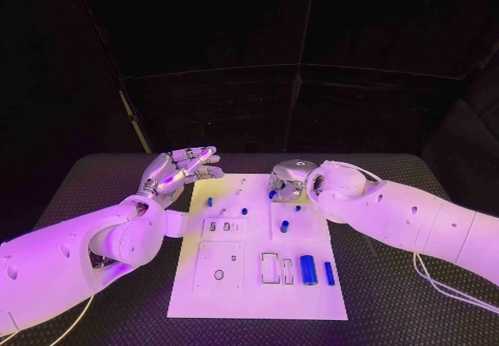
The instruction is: Assemble the parts on the task board
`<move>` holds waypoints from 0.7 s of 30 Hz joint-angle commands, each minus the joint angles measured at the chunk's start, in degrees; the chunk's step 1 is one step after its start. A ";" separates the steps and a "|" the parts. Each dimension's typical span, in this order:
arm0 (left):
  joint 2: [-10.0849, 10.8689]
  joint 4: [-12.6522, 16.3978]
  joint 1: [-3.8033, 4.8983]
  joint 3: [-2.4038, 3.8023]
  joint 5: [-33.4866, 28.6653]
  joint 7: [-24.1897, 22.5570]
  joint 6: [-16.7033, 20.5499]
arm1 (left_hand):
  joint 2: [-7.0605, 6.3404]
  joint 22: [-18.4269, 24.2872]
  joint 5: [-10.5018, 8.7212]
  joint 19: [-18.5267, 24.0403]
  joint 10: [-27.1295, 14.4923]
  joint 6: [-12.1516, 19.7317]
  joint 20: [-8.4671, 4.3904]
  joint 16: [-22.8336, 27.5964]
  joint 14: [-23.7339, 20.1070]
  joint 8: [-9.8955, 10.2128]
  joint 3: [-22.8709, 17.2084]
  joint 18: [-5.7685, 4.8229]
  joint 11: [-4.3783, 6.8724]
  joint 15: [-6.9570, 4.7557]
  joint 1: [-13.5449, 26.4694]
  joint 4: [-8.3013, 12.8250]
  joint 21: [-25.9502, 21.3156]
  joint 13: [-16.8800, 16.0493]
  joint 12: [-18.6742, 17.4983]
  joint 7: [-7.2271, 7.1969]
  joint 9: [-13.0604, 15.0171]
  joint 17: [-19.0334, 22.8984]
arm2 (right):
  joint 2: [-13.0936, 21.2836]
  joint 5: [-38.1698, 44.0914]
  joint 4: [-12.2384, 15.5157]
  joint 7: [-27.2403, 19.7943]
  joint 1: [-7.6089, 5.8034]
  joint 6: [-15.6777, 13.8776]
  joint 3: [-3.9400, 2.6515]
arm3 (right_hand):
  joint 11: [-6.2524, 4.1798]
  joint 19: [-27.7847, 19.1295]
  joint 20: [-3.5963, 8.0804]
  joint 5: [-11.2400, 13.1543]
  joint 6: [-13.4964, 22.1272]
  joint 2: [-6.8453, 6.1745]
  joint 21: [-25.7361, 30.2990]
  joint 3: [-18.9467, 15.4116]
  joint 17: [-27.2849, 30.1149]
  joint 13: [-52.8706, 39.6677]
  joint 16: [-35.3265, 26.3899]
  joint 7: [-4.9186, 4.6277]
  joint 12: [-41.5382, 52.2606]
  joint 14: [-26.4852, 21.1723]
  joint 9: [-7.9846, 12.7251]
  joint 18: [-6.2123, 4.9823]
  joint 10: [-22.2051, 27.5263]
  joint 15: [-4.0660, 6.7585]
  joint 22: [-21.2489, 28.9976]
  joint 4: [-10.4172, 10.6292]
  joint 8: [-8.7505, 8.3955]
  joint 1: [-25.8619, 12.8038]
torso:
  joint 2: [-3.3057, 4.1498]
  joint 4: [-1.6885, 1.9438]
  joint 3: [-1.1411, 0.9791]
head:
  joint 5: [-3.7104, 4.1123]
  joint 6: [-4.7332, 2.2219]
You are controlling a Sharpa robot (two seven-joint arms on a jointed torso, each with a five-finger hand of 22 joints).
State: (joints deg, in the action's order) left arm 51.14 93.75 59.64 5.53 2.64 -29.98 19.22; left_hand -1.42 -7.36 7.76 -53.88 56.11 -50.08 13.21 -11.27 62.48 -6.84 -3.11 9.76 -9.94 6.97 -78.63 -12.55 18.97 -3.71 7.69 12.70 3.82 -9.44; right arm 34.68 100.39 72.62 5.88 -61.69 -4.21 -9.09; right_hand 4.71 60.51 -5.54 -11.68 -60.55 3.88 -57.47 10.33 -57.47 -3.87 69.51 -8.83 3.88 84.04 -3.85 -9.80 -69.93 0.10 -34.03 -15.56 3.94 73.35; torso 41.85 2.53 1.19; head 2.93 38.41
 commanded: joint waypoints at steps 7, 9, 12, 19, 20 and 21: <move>0.11 0.06 0.08 0.12 0.32 -0.11 -0.78 | 0.25 0.08 -0.29 -0.53 0.25 -0.06 0.00 0.36 0.39 0.27 0.07 0.75 -0.27 0.12 -0.56 0.24 -0.19 0.09 -0.42 0.61 -0.10 -0.12 | -0.53 0.44 -0.61 -0.39 -0.07 -1.32 0.02 | -0.37 0.46 0.17 1.04 -2.00 1.11 -2.04 3.12 -1.62 -0.20 2.02 0.17 0.48 2.19 -0.19 -0.12 -1.81 0.22 -1.88 0.13 0.50 0.54 | 0.08 -0.01 0.02 | -0.10 0.43; 0.12 0.04 0.08 0.12 0.32 -0.09 -0.79 | 0.25 0.08 -0.29 -0.53 0.25 -0.06 0.00 0.36 0.39 0.27 0.07 0.75 -0.27 0.12 -0.56 0.24 -0.19 0.09 -0.42 0.61 -0.10 -0.12 | -0.33 0.44 -0.27 -0.44 -0.07 -2.64 0.02 | -0.50 0.61 0.23 1.29 -2.49 1.25 -2.60 3.92 -2.07 -0.26 2.47 0.26 0.59 2.20 -0.23 -0.04 -2.27 0.30 -2.49 0.05 0.64 0.82 | 0.03 -0.05 0.02 | -0.14 0.46; 0.21 -0.06 0.08 0.13 0.32 -0.06 -0.79 | 0.27 0.11 -0.29 -0.57 0.21 -0.03 0.00 0.43 0.41 0.37 0.09 0.75 -0.29 0.13 -0.60 0.30 -0.21 0.09 -0.53 0.63 -0.11 -0.14 | 0.16 0.14 0.85 -0.59 -0.06 -5.62 0.01 | -0.64 0.67 0.33 0.75 -3.11 0.82 -3.73 5.71 -2.59 -0.30 3.22 0.38 0.53 2.11 -0.18 0.06 -2.83 0.41 -3.54 0.03 0.63 0.82 | 0.07 -0.04 -0.01 | -0.20 0.33; 0.36 -0.37 0.09 0.15 0.32 -0.05 -0.80 | 0.27 0.11 -0.29 -0.57 0.21 -0.03 0.00 0.43 0.41 0.37 0.09 0.75 -0.29 0.13 -0.60 0.30 -0.21 0.09 -0.53 0.63 -0.11 -0.14 | -0.48 -0.93 1.50 -0.23 -0.25 -12.37 -0.01 | -0.62 0.49 0.31 0.37 -3.19 0.21 -4.29 6.84 -2.66 -0.25 3.53 0.35 0.30 1.99 -0.11 0.10 -2.80 0.39 -4.00 0.15 0.44 0.54 | 0.17 0.23 0.03 | -0.13 -0.22; 0.36 -0.40 0.09 0.15 0.32 -0.05 -0.81 | 0.27 0.11 -0.29 -0.57 0.21 -0.03 0.00 0.43 0.41 0.37 0.09 0.75 -0.29 0.13 -0.60 0.30 -0.21 0.09 -0.53 0.63 -0.11 -0.14 | -0.73 -0.99 1.31 -0.17 -0.33 -12.86 -0.01 | -0.62 0.49 0.31 0.37 -3.19 0.21 -4.29 6.84 -2.66 -0.25 3.53 0.35 0.30 1.99 -0.11 0.10 -2.80 0.39 -4.00 0.15 0.44 0.54 | 0.17 0.27 0.03 | -0.12 -0.25; 0.35 -0.49 0.09 0.15 0.32 -0.04 -0.83 | 0.27 0.11 -0.29 -0.57 0.21 -0.03 0.00 0.43 0.41 0.37 0.09 0.75 -0.29 0.13 -0.60 0.30 -0.21 0.09 -0.53 0.63 -0.11 -0.14 | -1.52 -1.21 0.60 -0.04 -0.57 -13.97 -0.01 | -0.58 0.40 0.28 0.39 -3.24 -0.11 -4.59 7.43 -2.86 -0.23 3.78 0.31 0.20 1.96 -0.09 0.12 -2.78 0.37 -4.24 0.27 0.36 0.36 | 0.24 0.28 0.01 | -0.18 -0.37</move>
State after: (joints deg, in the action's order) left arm 51.48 93.31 59.66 5.59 2.67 -29.79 19.11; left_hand -1.20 -7.31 7.76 -53.88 56.11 -50.08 13.21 -11.04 62.47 -6.84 -3.11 9.75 -9.94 6.96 -78.85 -12.55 18.97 -3.72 7.31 12.69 3.77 -9.50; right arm 33.77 99.92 73.59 5.71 -61.88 -12.16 -9.04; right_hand 3.99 60.72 -5.32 -11.09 -63.43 4.10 -61.69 17.18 -60.17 -4.06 72.91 -8.42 4.14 84.04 -3.83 -9.80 -72.49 0.10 -38.09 -15.34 4.36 73.92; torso 41.97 2.63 1.19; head 2.77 38.23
